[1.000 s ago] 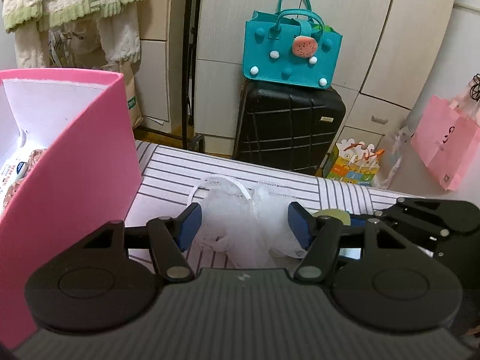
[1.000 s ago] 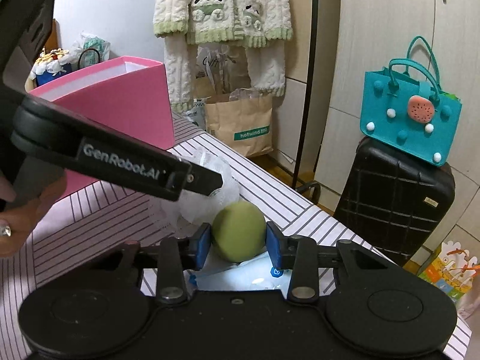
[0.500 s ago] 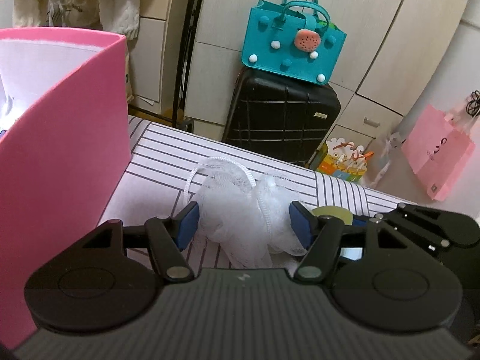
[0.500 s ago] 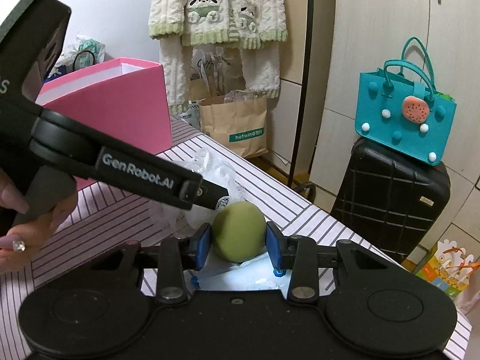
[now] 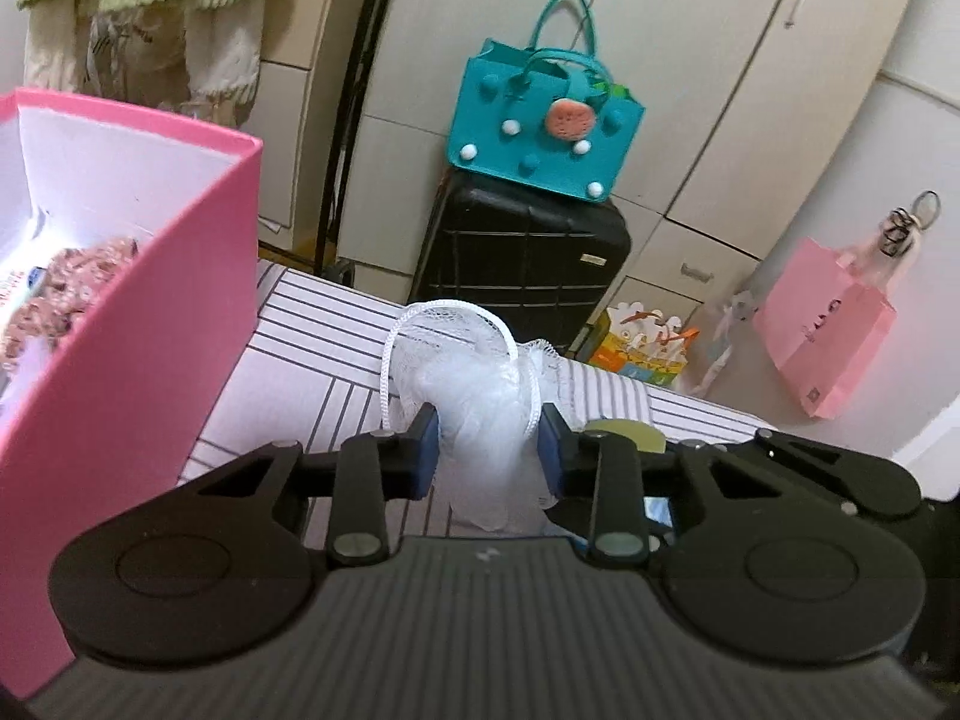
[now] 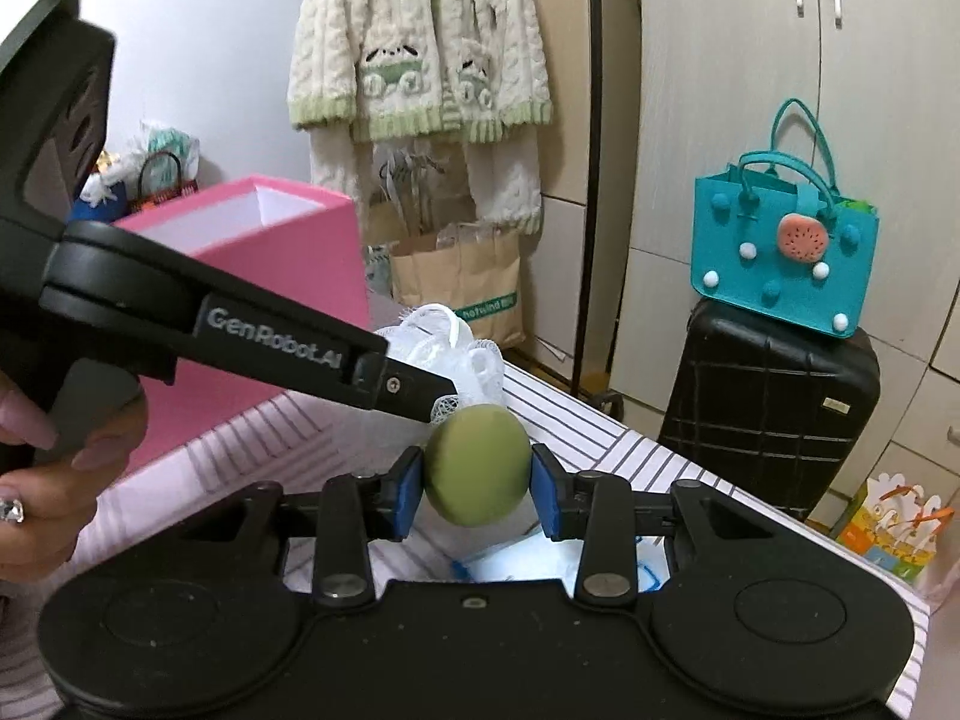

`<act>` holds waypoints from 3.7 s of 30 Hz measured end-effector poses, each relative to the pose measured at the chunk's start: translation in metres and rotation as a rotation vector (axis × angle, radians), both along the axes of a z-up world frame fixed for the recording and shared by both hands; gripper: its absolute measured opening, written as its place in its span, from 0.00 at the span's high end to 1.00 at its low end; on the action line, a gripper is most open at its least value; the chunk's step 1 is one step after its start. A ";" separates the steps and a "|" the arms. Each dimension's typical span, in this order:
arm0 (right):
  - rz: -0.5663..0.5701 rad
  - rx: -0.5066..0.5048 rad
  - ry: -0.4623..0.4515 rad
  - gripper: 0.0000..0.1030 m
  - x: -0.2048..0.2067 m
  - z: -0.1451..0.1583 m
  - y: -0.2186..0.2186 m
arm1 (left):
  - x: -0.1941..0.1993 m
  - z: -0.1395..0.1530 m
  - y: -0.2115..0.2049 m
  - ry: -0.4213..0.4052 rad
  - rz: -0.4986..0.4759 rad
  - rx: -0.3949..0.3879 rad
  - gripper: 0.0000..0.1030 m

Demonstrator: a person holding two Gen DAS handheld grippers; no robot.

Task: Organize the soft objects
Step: 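Close the left tool on the white mesh pouf while the right tool grips the green sponge ball, then carry the pouf with the left tool while the right tool carries the sponge ball over the box, then open both tools to drop the pouf and sponge ball into the box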

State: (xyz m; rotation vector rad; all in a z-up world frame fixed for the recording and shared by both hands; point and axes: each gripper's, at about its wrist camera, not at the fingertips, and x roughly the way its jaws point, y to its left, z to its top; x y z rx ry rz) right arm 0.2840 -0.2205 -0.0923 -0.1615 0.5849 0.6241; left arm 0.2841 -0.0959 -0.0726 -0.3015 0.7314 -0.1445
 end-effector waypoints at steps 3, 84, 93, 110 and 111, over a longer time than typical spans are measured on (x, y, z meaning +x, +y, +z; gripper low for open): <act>0.002 0.025 0.013 0.58 -0.010 0.008 -0.005 | -0.014 0.008 0.005 0.003 -0.018 -0.018 0.70; 0.208 -0.137 0.227 0.43 0.028 0.064 0.242 | -0.024 0.060 0.234 0.075 -0.042 0.165 0.66; 0.151 -0.055 0.221 0.38 0.013 0.079 0.209 | -0.046 0.075 0.228 0.041 -0.082 0.225 0.43; 0.135 0.003 0.192 0.34 -0.083 0.138 0.145 | -0.138 0.136 0.196 0.015 -0.117 0.379 0.04; 0.140 0.009 0.195 0.34 -0.089 0.141 0.141 | -0.144 0.139 0.192 0.018 -0.137 0.385 0.04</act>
